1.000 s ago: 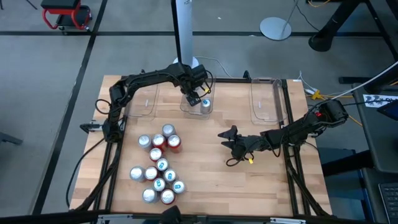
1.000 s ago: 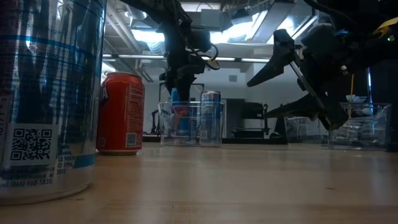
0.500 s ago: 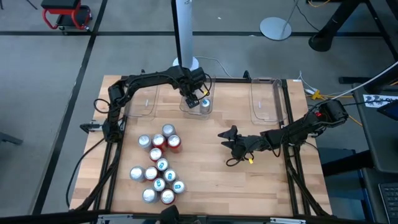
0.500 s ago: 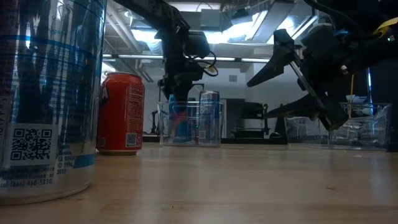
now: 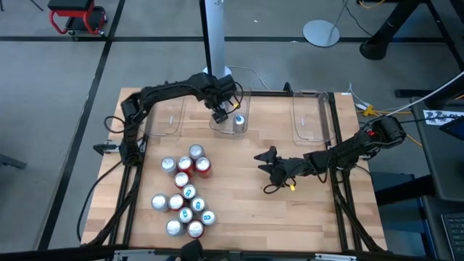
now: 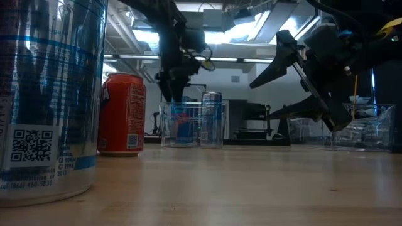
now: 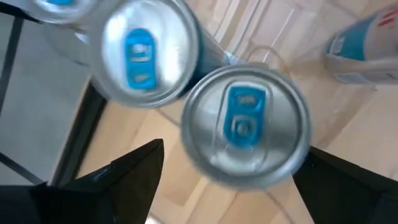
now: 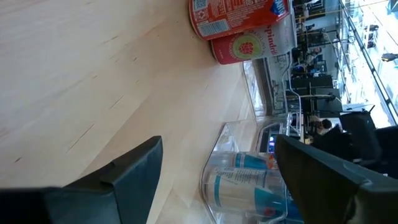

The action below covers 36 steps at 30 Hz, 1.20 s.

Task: Sort soda cans
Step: Put the blue soda can into the middle transparent bin

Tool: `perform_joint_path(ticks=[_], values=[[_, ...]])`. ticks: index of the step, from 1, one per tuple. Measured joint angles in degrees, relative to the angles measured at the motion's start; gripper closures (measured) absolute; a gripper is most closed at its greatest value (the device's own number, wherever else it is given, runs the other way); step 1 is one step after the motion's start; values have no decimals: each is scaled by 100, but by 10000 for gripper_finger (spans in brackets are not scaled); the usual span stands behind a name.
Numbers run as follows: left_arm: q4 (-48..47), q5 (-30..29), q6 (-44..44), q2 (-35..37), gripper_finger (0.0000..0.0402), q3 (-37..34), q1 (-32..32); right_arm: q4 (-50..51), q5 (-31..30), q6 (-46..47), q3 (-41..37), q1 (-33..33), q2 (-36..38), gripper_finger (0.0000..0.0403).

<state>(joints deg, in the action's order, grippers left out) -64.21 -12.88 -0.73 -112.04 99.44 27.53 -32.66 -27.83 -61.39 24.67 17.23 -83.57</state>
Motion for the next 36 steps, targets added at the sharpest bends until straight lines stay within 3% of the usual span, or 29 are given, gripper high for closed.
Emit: perform_joint_path(ticks=[14, 23, 36], values=[[-820, 20, 207, 1407, 73, 4, -415, 11, 0, 3, 0, 0, 0, 93], [-1107, 29, 1039, 1988, 73, 7, -1523, 1, 0, 0, 0, 0, 0, 93], [-1407, 24, 2407, 2061, 73, -57, -3429, -21, 0, 0, 0, 0, 0, 93]])
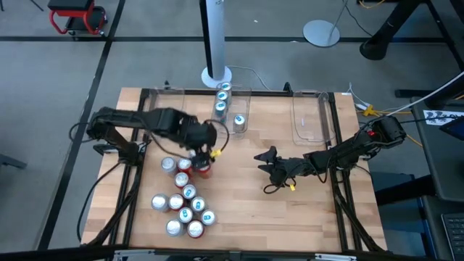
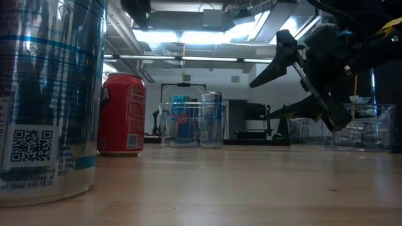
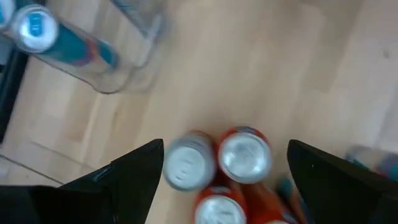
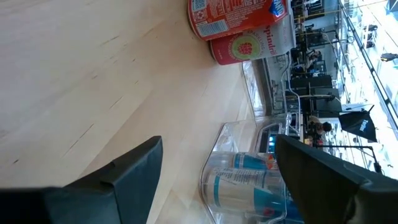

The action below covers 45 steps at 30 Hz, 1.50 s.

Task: Sort soda cans
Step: Put the blue soda can into the middle transparent bin

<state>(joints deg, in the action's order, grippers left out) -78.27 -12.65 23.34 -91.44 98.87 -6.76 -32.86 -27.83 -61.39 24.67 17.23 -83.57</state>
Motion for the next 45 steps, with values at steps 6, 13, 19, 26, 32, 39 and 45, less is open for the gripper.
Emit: perform_joint_path(ticks=[6, 13, 19, 26, 32, 39, 45], values=[[-409, -4, 497, 0, 73, 0, -839, -2, 0, 0, 0, 0, 0, 93], [-583, -147, 650, -2, 73, 0, -1700, -13, 0, 0, 0, 0, 0, 93], [-663, -146, 495, -44, 73, -2, -2245, -27, 0, 0, 0, 0, 2, 93], [-663, -150, 340, -44, 73, -2, -2519, -37, 0, 0, 0, 0, 0, 93], [-628, -151, 322, -44, 73, -2, -2555, -38, 0, 0, 0, 0, 0, 93], [-621, -155, 288, -364, 73, -2, -2553, -35, -2, 0, 0, 0, 0, 93], [-607, -153, 216, -632, 73, -4, -2579, -33, -1, 0, 0, 0, 0, 93]])
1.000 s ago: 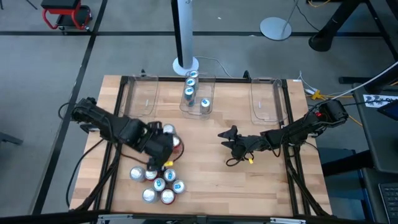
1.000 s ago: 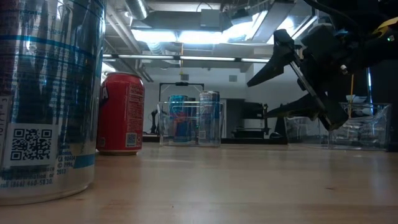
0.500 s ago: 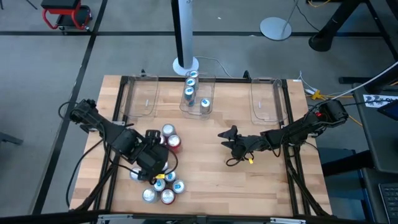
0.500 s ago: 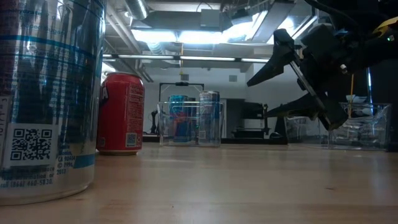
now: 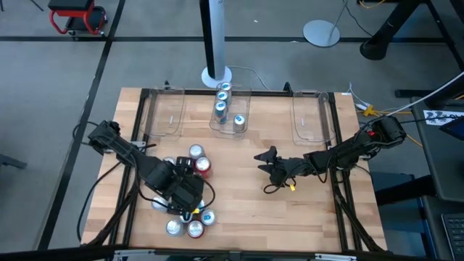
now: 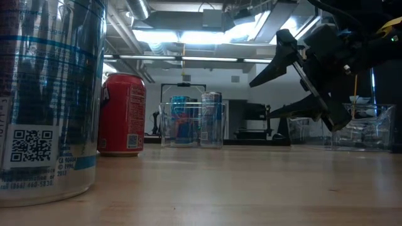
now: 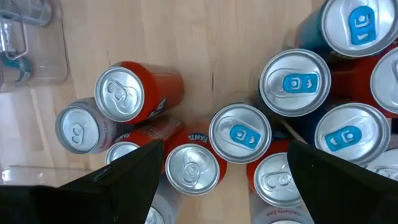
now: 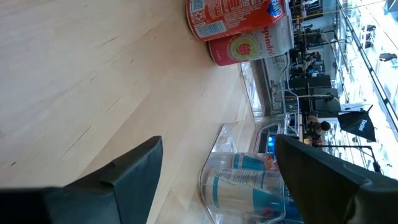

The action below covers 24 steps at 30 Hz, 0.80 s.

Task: Sort soda cans
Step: Put the blue soda can into the middle transparent bin

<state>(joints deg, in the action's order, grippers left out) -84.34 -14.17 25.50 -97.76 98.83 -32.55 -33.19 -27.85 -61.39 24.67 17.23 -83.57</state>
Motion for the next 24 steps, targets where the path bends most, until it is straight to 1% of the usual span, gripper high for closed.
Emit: perform_joint_path(ticks=[4, 8, 11, 14, 17, 24], values=[[61, 1, -23, -108, 73, -63, -84, 2, 1, 0, 0, 0, 0, 93], [308, 45, -13, -111, 73, -492, -151, 5, 1, 0, 0, 0, 0, 93], [307, 100, 41, -111, 73, -806, -165, -1, 1, 0, 2, 0, 1, 93], [578, 202, 51, -93, 73, -1042, -160, -6, -1, 0, 2, 0, 0, 93], [894, 262, -39, -87, 73, -1136, -160, -17, -6, 0, 2, 0, 0, 93], [904, 187, -91, -83, 73, -1456, -87, -24, -60, 0, 2, 0, 0, 93]])
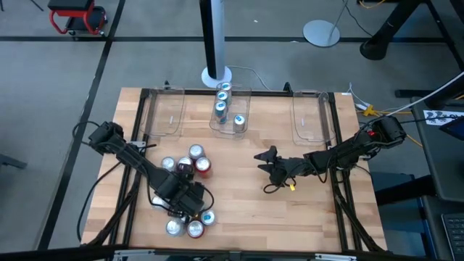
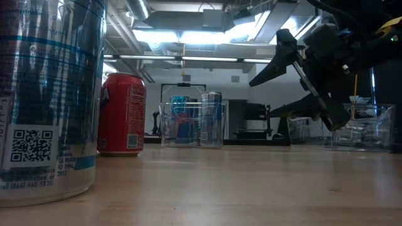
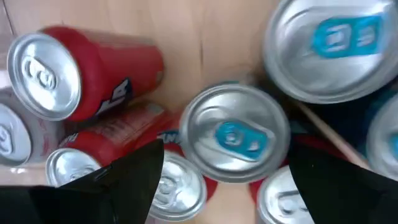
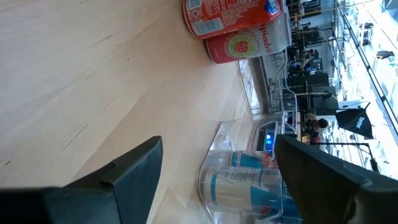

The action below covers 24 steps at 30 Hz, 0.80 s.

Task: Sort soda cans
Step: Put the blue soda can into the middle transparent bin

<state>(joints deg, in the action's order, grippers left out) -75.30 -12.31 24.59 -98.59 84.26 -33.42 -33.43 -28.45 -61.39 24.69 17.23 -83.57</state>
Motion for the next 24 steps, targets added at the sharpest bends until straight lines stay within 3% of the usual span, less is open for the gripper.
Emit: perform_joint_path(ticks=[15, 24], values=[[775, 76, -296, 7, 76, -454, 62, 5, -2, 0, 0, 0, 0, 93], [839, 79, -370, 7, 173, -445, 60, 4, -2, 0, 0, 0, 0, 93]])
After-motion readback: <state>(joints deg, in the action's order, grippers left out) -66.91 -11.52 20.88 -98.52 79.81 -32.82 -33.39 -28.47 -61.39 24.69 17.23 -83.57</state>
